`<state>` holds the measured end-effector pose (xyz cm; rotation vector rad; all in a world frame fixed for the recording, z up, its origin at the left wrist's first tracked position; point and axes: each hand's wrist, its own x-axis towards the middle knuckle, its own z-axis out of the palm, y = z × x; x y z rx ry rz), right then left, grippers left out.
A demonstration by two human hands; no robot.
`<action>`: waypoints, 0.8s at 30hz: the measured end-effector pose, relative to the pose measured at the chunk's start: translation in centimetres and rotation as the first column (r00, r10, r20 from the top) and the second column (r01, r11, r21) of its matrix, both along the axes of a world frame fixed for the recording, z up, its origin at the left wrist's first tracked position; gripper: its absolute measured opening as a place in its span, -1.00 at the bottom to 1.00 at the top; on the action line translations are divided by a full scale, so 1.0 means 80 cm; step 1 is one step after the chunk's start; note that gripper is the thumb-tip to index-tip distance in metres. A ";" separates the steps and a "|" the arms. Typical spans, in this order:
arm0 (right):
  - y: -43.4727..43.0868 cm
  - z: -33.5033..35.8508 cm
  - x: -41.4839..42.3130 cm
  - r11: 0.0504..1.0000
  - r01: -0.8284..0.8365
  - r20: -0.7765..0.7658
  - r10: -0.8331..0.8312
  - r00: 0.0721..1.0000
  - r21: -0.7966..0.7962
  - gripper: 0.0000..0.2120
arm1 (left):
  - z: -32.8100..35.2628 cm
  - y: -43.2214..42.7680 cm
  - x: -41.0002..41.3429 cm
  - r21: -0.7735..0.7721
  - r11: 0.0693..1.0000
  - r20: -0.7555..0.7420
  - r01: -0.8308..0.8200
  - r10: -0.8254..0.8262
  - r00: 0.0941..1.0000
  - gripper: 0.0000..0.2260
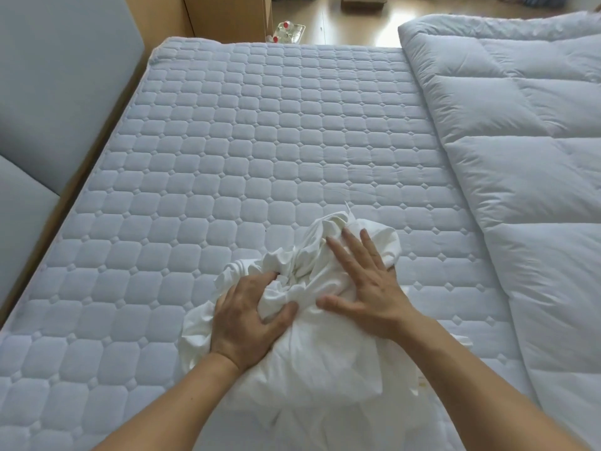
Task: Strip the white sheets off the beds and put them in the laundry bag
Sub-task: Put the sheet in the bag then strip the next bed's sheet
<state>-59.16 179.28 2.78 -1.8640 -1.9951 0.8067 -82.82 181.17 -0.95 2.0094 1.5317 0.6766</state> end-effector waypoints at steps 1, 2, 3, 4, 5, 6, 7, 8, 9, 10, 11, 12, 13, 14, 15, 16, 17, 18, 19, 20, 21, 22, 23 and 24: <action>0.009 -0.002 0.001 0.998 -0.055 0.095 0.056 0.994 -0.007 -0.04 | -0.002 -0.004 -0.005 0.035 0.999 0.040 0.002 -0.004 0.999 -0.49; 0.020 -0.006 0.002 0.996 -0.086 0.139 0.087 0.987 -0.010 0.00 | -0.005 -0.009 -0.009 0.061 0.998 0.070 0.003 -0.008 0.998 -0.53; 0.031 -0.009 0.002 0.994 -0.104 0.143 0.105 0.984 -0.016 0.04 | -0.008 -0.012 -0.013 0.078 0.997 0.089 0.006 -0.013 0.996 -0.55; 0.039 -0.010 0.000 0.993 -0.115 0.108 0.118 0.987 -0.032 0.08 | -0.012 -0.016 -0.017 0.090 0.996 0.099 0.008 -0.017 0.995 -0.56; 0.046 -0.014 -0.003 0.991 -0.117 0.032 0.120 0.992 -0.066 0.12 | -0.016 -0.020 -0.020 0.099 0.995 0.105 0.004 -0.014 0.994 -0.57; 0.049 -0.018 -0.007 0.986 -0.114 -0.066 0.107 0.992 -0.120 0.15 | -0.020 -0.023 -0.023 0.105 0.994 0.115 -0.008 -0.004 0.993 -0.57; 0.050 -0.023 -0.012 0.977 -0.099 -0.162 0.069 0.984 -0.190 0.16 | -0.025 -0.024 -0.026 0.103 0.994 0.129 -0.026 0.013 0.992 -0.56; 0.049 -0.029 -0.017 0.959 -0.078 -0.234 0.013 0.972 -0.271 0.17 | -0.029 -0.025 -0.029 0.097 0.994 0.136 -0.044 0.030 0.990 -0.54; 0.046 -0.035 -0.021 0.936 -0.057 -0.276 -0.044 0.960 -0.348 0.16 | -0.033 -0.025 -0.032 0.087 0.995 0.127 -0.054 0.042 0.991 -0.52; 0.041 -0.043 -0.025 0.914 -0.039 -0.299 -0.092 0.950 -0.403 0.16 | -0.036 -0.023 -0.036 0.077 0.996 0.104 -0.050 0.042 0.994 -0.49; 0.037 -0.050 -0.027 0.901 -0.023 -0.315 -0.127 0.940 -0.432 0.17 | -0.038 -0.020 -0.039 0.060 0.997 0.070 -0.039 0.034 0.997 -0.45; 0.032 -0.057 -0.027 0.895 -0.004 -0.322 -0.157 0.934 -0.445 0.18 | -0.039 -0.016 -0.042 0.017 1.000 0.033 -0.026 0.025 0.999 -0.40; 0.028 -0.062 -0.027 0.892 0.015 -0.323 -0.180 0.929 -0.453 0.20 | -0.035 -0.010 -0.045 -0.066 0.998 -0.007 -0.015 0.015 1.000 -0.32; 0.023 -0.065 -0.028 0.888 0.036 -0.315 -0.200 0.928 -0.458 0.22 | -0.030 -0.003 -0.048 -0.170 0.985 -0.046 -0.007 -0.001 0.999 -0.19; 0.019 -0.067 -0.029 0.886 0.061 -0.300 -0.219 0.928 -0.459 0.24 | -0.026 0.007 -0.051 -0.269 0.963 -0.076 0.004 -0.025 0.997 -0.03; 0.016 -0.068 -0.031 0.886 0.083 -0.293 -0.238 0.926 -0.455 0.25 | -0.024 0.018 -0.052 -0.356 0.935 -0.095 0.011 -0.048 0.994 0.13; 0.012 -0.071 -0.032 0.886 0.104 -0.284 -0.253 0.925 -0.452 0.25 | -0.022 0.029 -0.053 -0.432 0.902 -0.094 0.010 -0.056 0.994 0.24; 0.009 -0.072 -0.034 0.886 0.125 -0.274 -0.269 0.924 -0.447 0.24 | -0.020 0.039 -0.054 -0.514 0.858 -0.070 0.009 -0.052 0.996 0.31; 0.006 -0.073 -0.035 0.884 0.142 -0.263 -0.281 0.923 -0.446 0.21 | -0.021 0.047 -0.054 -0.593 0.805 -0.029 0.016 -0.041 0.999 0.35; 0.002 -0.076 -0.037 0.885 0.156 -0.259 -0.290 0.921 -0.438 0.15 | -0.021 0.052 -0.054 -0.654 0.756 0.022 0.039 -0.033 0.999 0.37; -0.002 -0.077 -0.040 0.897 0.169 -0.272 -0.297 0.915 -0.409 0.04 | -0.026 0.055 -0.056 -0.693 0.718 0.071 0.066 -0.024 0.997 0.36; -0.008 -0.080 -0.042 0.905 0.184 -0.281 -0.304 0.910 -0.383 -0.04 | -0.032 0.056 -0.059 -0.709 0.699 0.113 0.093 -0.018 0.993 0.33; -0.013 -0.079 -0.044 0.904 0.197 -0.288 -0.318 0.903 -0.379 -0.04 | -0.037 0.057 -0.062 -0.713 0.691 0.148 0.119 -0.018 0.989 0.27; -0.018 -0.078 -0.045 0.889 0.209 -0.295 -0.344 0.891 -0.407 0.03 | -0.042 0.057 -0.065 -0.707 0.693 0.176 0.138 -0.017 0.984 0.20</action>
